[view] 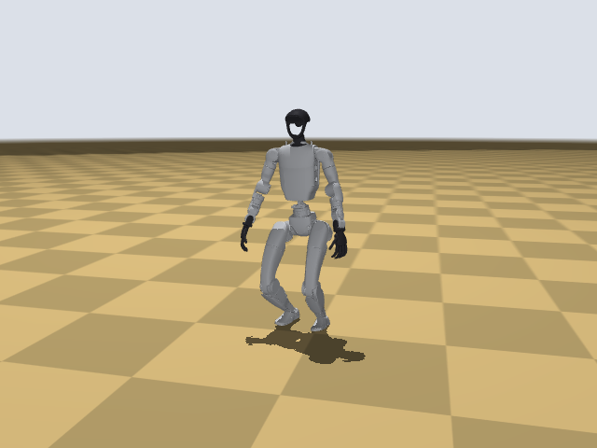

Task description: Sport exercise

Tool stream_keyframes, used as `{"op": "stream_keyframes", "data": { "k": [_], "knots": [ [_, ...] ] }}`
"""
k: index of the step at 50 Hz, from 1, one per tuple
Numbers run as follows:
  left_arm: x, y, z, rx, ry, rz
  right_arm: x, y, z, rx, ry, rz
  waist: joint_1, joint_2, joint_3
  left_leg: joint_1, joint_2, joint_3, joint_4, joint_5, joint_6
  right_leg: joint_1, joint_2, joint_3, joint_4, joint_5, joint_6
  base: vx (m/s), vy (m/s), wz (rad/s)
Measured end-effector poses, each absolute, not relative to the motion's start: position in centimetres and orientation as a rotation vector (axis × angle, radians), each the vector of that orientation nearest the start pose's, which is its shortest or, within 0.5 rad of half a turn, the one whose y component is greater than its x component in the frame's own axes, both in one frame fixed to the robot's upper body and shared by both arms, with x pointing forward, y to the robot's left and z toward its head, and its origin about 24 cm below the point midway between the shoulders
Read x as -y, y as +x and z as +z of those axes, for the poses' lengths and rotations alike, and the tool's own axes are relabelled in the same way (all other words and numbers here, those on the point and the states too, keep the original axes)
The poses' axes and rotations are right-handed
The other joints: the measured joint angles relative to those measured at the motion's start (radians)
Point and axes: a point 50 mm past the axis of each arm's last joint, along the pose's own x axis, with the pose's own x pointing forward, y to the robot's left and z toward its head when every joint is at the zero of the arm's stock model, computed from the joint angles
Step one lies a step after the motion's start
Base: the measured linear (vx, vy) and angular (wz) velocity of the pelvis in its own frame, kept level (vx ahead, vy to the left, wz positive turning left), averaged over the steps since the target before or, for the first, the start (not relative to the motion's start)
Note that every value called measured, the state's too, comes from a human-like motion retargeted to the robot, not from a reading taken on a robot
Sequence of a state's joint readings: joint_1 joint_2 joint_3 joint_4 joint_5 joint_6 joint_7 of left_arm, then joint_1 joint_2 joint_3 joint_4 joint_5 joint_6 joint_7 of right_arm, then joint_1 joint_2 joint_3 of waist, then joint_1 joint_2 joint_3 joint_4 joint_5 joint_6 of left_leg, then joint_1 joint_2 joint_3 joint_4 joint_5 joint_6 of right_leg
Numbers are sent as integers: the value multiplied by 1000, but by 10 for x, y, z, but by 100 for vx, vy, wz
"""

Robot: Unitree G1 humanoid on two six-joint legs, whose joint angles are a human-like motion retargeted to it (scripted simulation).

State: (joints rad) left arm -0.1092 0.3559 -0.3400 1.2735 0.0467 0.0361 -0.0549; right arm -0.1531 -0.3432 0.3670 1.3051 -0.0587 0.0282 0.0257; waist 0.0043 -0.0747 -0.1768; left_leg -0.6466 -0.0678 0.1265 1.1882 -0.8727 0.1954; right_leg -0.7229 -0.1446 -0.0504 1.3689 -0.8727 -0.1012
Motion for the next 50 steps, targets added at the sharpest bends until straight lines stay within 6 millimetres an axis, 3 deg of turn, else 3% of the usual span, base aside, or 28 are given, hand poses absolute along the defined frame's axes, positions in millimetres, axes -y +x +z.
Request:
{"op": "stream_keyframes", "data": {
  "k": [2,4,8,10,13,17,20,22,25,28,30,32,33,35,38,41,44,48,50],
  "knots": [
    [-256,105,-153,-1277,520,-153,261,116,-149,-1262,-588,151,9,10,26,95,-1,-18,-60,2,-1,88,36,11,-55,16,-16,16,-2,-46],
    [-253,86,-158,-1321,467,-153,262,104,-152,-1293,-578,165,27,41,35,196,28,-41,-155,67,-7,190,120,49,-202,139,-35,18,2,-69],
    [-253,49,-164,-1406,328,-103,271,86,-153,-1333,-558,171,22,69,-42,255,48,-42,-463,510,-40,247,154,98,-511,561,-60,10,2,-32],
    [-258,37,-164,-1436,313,-85,277,84,-151,-1330,-563,168,19,77,-71,250,50,-28,-535,598,-53,235,148,103,-574,636,-62,3,2,-9],
    [-269,29,-161,-1455,348,-71,282,90,-147,-1293,-574,149,17,86,-82,241,50,-20,-537,593,-44,223,147,96,-584,640,-62,-1,2,-22],
    [-281,30,-157,-1442,432,-80,285,102,-142,-1231,-599,125,13,85,-73,215,50,-9,-423,428,-24,196,140,67,-486,510,-57,-7,-1,-26],
    [-290,47,-152,-1401,534,-116,282,117,-138,-1181,-626,128,16,80,-42,179,57,-7,-246,139,2,168,133,32,-326,270,-37,-10,-6,-19],
    [-293,67,-148,-1359,623,-146,278,131,-135,-1146,-670,147,12,64,-1,128,56,10,-83,1,6,124,89,-3,-154,97,-14,-15,-10,12],
    [-291,101,-142,-1288,710,-163,268,149,-133,-1109,-725,181,-13,14,17,21,29,46,10,0,13,15,-17,-33,-3,0,-12,-19,-11,37],
    [-281,110,-143,-1253,704,-188,256,143,-140,-1134,-713,226,-20,-5,1,39,6,39,-43,0,10,12,-15,-18,-15,0,-11,9,-8,-17],
    [-272,99,-149,-1270,673,-215,249,126,-148,-1175,-698,264,2,14,26,172,15,6,-103,2,5,143,69,13,-119,51,-32,28,-5,-85],
    [-265,84,-154,-1298,608,-213,247,111,-153,-1210,-683,278,12,39,9,256,44,-4,-272,197,10,232,141,56,-317,279,-50,20,-4,-69],
    [-261,76,-157,-1315,572,-207,247,103,-155,-1229,-676,284,11,44,-10,275,47,-6,-358,342,-3,253,155,74,-404,428,-55,14,-5,-51],
    [-259,64,-160,-1342,528,-195,249,92,-156,-1256,-673,289,10,55,-48,283,52,-4,-476,544,-22,261,168,99,-526,617,-47,11,-5,-39],
    [-260,53,-161,-1369,521,-194,257,86,-155,-1270,-671,268,13,70,-74,272,51,-8,-539,618,-40,254,190,126,-601,699,-43,6,-3,-32],
    [-262,47,-161,-1375,542,-202,262,87,-153,-1252,-670,229,5,77,-71,251,45,-12,-498,585,-33,237,203,136,-573,689,-37,-1,-4,-36],
    [-263,48,-160,-1365,576,-226,265,91,-151,-1231,-658,186,-1,81,-64,237,45,-19,-429,454,-15,225,217,133,-517,595,-30,-2,-5,-42],
    [-265,63,-157,-1327,679,-276,264,101,-149,-1202,-666,164,2,77,-7,198,53,-25,-179,44,32,195,213,80,-285,214,-6,-3,-6,-26],
    [-263,79,-155,-1291,741,-291,263,108,-148,-1192,-695,163,-17,42,26,154,6,-13,-127,0,42,142,118,29,-142,63,12,-10,-9,49]
  ]
}}
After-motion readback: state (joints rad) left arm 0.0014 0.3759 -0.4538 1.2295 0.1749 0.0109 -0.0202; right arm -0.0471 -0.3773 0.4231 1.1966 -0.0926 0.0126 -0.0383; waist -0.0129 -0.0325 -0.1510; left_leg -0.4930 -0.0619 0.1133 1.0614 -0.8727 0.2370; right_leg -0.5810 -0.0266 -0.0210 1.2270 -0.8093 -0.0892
